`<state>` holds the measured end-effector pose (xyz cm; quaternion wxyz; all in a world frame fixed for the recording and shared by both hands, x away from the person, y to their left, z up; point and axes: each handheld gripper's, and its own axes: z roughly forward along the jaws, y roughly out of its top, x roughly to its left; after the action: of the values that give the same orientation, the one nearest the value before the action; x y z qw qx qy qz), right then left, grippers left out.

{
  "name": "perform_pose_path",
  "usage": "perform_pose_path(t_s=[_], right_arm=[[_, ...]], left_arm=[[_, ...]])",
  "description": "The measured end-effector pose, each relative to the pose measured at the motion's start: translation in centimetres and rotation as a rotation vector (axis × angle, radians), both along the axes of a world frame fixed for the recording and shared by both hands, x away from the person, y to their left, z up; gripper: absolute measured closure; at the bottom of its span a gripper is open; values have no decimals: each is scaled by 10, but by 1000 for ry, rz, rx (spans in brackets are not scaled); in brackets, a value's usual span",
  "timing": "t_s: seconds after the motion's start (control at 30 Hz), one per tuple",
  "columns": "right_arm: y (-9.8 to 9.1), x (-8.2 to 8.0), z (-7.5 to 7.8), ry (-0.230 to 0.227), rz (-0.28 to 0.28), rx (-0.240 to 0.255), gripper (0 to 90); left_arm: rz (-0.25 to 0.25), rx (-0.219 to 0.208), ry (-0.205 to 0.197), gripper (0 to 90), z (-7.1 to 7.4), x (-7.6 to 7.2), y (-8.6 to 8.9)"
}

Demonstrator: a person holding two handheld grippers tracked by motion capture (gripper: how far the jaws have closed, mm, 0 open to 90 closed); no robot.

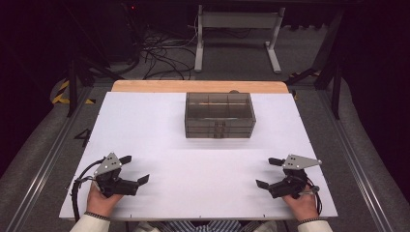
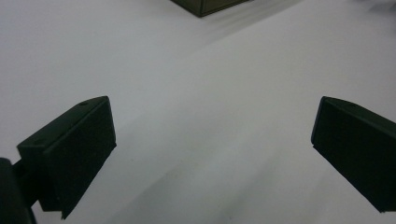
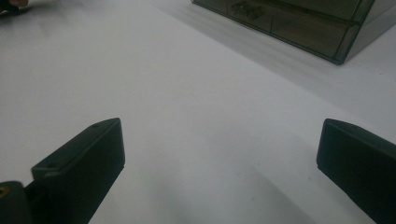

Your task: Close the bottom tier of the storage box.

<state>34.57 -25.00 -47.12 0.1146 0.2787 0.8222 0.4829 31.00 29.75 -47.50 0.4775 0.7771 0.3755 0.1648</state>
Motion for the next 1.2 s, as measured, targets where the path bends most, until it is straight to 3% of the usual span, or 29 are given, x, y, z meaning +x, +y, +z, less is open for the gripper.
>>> perform_pose_path(t_s=[0.13, 0.23, 0.4, 0.47, 0.67, 1.2], right_arm=[[0, 0, 0, 0, 1, 0, 16], [0, 0, 0, 0, 2, -1, 16], [0, 0, 0, -2, 6, -3, 16], [1, 0, 0, -3, 7, -5, 16], [1, 0, 0, -3, 7, -5, 16], [1, 0, 0, -2, 8, -3, 16]], left_arm=[[13, 13, -14, 8, -3, -3, 4], [19, -13, -1, 8, -5, -1, 6], [8, 23, -29, 9, -4, 2, 0], [5, 37, -23, 9, -4, 3, 0], [10, 18, -13, 9, -4, 4, 0], [23, 27, 2, 10, -3, 4, 0]])
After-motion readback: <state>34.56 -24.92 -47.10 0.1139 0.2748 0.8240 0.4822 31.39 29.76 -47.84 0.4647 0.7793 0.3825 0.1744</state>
